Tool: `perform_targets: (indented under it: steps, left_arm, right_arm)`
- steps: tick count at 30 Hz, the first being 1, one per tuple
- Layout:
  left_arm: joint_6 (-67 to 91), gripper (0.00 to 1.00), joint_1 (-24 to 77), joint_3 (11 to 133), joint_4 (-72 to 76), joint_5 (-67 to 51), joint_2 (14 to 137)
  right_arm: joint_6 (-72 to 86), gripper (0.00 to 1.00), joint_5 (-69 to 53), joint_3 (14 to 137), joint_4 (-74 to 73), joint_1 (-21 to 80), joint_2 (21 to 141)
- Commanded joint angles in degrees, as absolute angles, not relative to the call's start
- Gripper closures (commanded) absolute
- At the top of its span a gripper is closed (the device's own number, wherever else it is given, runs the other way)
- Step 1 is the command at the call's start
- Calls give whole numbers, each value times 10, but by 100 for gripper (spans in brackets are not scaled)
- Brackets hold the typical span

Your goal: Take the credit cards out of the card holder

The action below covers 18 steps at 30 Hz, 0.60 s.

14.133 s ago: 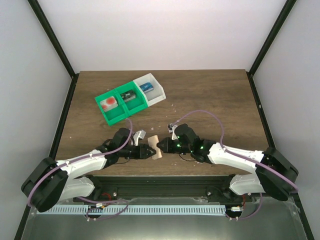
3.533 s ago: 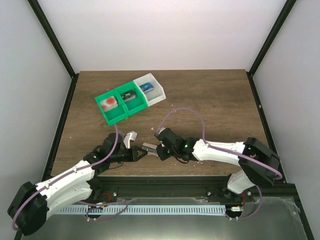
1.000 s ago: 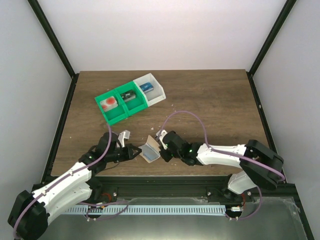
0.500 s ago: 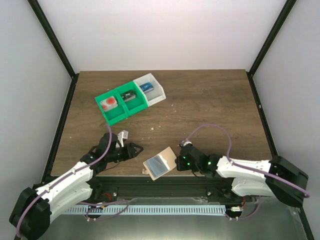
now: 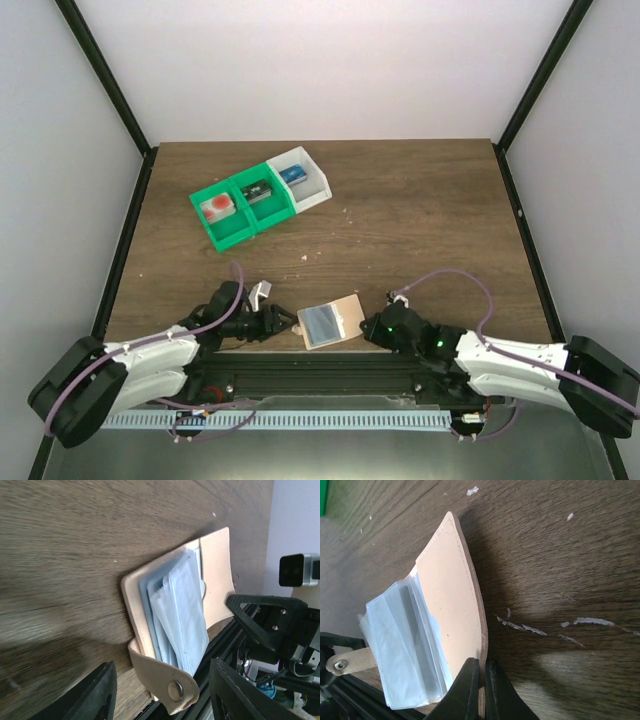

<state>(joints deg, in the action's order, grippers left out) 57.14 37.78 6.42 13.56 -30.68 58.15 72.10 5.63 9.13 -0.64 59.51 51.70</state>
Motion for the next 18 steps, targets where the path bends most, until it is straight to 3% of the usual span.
perform_targets:
  steps: [1, 4, 10, 14, 18]
  left_arm:
    - [594, 50, 393, 67, 235, -316, 628]
    - [583, 53, 394, 76, 242, -315, 657]
    - [543, 56, 395, 96, 200, -287, 676]
    - [523, 62, 396, 107, 177, -276, 681]
    - [523, 70, 395, 110, 180, -284, 682]
  right_arm:
    - [776, 99, 70, 92, 39, 599, 522]
    - [747, 76, 79, 140, -44, 599, 529]
    - [711, 50, 145, 204, -258, 599, 449]
    - [644, 48, 147, 261, -314, 599, 408]
    - [534, 49, 63, 304, -228, 599, 437]
